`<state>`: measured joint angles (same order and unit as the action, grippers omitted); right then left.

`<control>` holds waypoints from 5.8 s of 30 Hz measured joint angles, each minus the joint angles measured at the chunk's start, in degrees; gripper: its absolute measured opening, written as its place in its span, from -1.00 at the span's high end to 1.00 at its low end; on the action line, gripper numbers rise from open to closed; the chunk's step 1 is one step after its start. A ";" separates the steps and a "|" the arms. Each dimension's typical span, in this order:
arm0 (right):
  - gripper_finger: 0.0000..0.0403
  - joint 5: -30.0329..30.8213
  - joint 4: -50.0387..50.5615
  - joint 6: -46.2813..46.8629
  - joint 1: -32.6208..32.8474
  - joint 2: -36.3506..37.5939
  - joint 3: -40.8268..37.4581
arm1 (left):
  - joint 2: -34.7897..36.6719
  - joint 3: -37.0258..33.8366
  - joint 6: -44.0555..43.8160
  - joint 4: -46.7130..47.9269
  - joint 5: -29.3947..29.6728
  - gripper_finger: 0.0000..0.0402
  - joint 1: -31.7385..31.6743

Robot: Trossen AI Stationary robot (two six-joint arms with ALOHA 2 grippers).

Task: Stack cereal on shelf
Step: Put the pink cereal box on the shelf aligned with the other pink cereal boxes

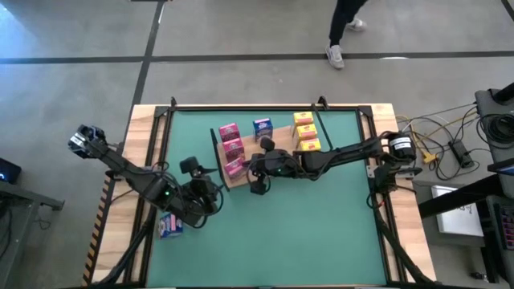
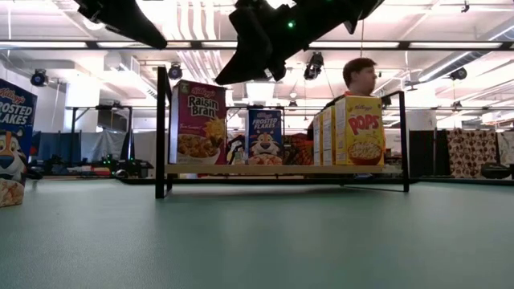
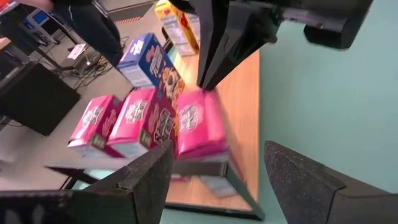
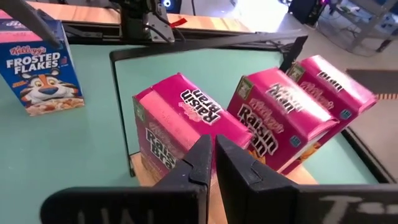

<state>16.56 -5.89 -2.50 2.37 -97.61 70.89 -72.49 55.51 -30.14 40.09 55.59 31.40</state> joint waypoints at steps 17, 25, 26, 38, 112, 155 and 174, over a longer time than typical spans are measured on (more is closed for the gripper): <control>0.94 0.46 6.60 -2.19 7.19 20.73 -14.33 | -3.52 9.05 10.46 -3.13 -11.52 0.95 -9.78; 0.94 0.52 1.51 -0.22 10.29 29.44 -25.07 | -6.95 11.27 10.87 -3.07 -16.52 0.91 -14.49; 0.94 0.43 1.61 -0.08 10.46 30.30 -26.08 | -7.30 12.06 10.40 -2.92 -18.52 0.90 -15.04; 0.94 -0.02 1.41 -0.50 10.76 37.12 -31.00 | -13.81 21.88 7.34 10.14 -22.99 -0.02 -17.01; 0.94 -0.04 2.38 -2.14 10.76 36.84 -31.06 | -17.38 17.00 18.81 7.90 -35.22 0.01 -28.21; 0.94 -0.04 2.58 -2.19 10.75 36.82 -31.04 | -17.42 17.50 13.14 6.49 -36.91 0.06 -30.34; 0.94 -0.03 2.61 -2.58 10.73 36.82 -31.04 | -17.44 17.50 9.36 5.82 -38.17 0.09 -30.56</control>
<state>16.53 -3.28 -5.08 13.10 -60.80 39.86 -89.93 73.01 -20.78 45.91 17.42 0.84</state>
